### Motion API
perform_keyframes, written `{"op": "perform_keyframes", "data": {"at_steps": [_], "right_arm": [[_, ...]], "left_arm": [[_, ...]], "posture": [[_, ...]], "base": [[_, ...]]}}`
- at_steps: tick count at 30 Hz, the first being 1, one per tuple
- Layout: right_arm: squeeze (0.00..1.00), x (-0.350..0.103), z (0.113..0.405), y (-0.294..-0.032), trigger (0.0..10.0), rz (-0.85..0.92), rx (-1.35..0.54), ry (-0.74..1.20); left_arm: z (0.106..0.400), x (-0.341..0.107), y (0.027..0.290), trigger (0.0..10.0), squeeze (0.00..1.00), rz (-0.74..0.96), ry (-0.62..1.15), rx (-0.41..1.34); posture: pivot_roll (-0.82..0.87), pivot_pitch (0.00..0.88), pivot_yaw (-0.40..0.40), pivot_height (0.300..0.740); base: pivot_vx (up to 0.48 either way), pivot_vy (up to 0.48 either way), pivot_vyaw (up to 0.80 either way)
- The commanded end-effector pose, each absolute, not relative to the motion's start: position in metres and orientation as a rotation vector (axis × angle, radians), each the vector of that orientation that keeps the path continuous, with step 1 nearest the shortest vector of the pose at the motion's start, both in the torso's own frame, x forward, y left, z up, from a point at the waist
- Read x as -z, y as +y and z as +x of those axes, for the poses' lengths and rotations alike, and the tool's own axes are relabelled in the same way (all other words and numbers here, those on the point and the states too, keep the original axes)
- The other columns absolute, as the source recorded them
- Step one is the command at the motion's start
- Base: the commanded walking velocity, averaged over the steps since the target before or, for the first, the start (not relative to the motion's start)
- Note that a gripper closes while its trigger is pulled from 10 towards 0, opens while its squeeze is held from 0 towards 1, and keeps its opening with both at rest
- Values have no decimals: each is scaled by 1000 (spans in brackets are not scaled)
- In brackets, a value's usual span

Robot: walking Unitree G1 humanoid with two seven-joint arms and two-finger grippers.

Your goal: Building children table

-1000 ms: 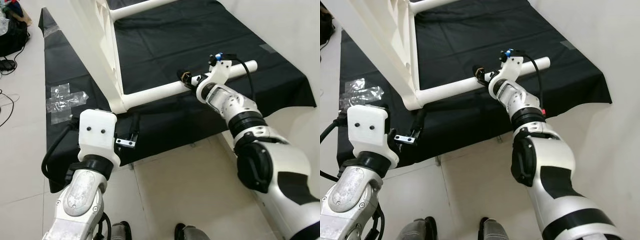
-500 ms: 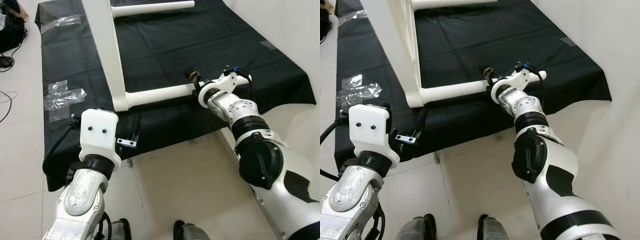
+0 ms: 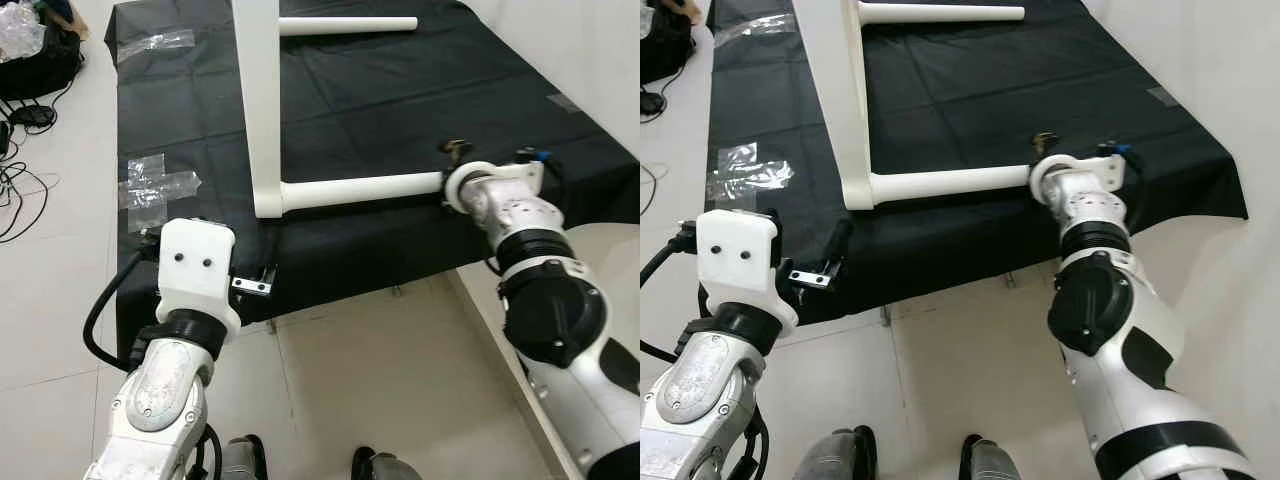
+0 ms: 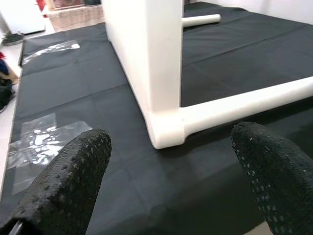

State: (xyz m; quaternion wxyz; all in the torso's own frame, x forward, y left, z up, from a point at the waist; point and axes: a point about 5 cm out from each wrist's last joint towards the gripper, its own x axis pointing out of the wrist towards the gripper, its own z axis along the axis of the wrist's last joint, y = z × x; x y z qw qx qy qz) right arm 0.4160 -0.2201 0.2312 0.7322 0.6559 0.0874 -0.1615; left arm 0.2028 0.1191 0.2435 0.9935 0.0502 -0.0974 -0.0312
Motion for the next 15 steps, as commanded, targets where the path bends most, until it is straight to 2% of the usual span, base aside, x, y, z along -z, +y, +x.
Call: {"op": "perform_keyframes", "data": {"at_steps": [1, 2, 6, 8, 9, 11, 12, 13, 14, 15], "right_arm": [[0, -208, 410, -225, 10000, 1447, 436, 270], [0, -212, 407, -227, 10000, 1415, 358, 360], [0, -207, 398, -230, 10000, 1341, 259, 462], [0, -210, 392, -220, 10000, 1276, 73, 521], [0, -210, 392, -220, 10000, 1276, 73, 521], [0, -211, 381, -210, 10000, 1199, -109, 593], [0, -211, 381, -210, 10000, 1199, -109, 593], [0, -198, 365, -213, 10000, 1053, -150, 695], [0, -191, 358, -217, 10000, 981, -141, 740], [0, -191, 358, -217, 10000, 981, -141, 740]], "left_arm": [[200, -244, 121, 10000, 0, 107, -197, 55], [200, -244, 122, 10000, 0, 110, -195, 54], [201, -244, 121, 10000, 0, 107, -194, 57], [202, -243, 120, 10000, 0, 107, -193, 60], [202, -243, 120, 10000, 0, 107, -193, 60], [203, -243, 120, 10000, 0, 107, -193, 61], [203, -243, 120, 10000, 0, 107, -193, 61], [204, -243, 120, 10000, 0, 108, -193, 59], [204, -243, 120, 10000, 0, 109, -193, 57], [204, -243, 120, 10000, 0, 109, -193, 57]], "posture": [[85, 246, -52, 740], [74, 251, -47, 740], [65, 253, -44, 740], [62, 252, -44, 740], [62, 252, -44, 740], [59, 248, -44, 740], [59, 248, -44, 740], [55, 245, -46, 740], [55, 245, -46, 740], [55, 245, -46, 740]], "base": [[0, 0, 0], [0, 0, 0], [0, 0, 0], [0, 0, 0], [0, 0, 0], [0, 0, 0], [0, 0, 0], [0, 0, 0], [0, 0, 0], [0, 0, 0]]}}
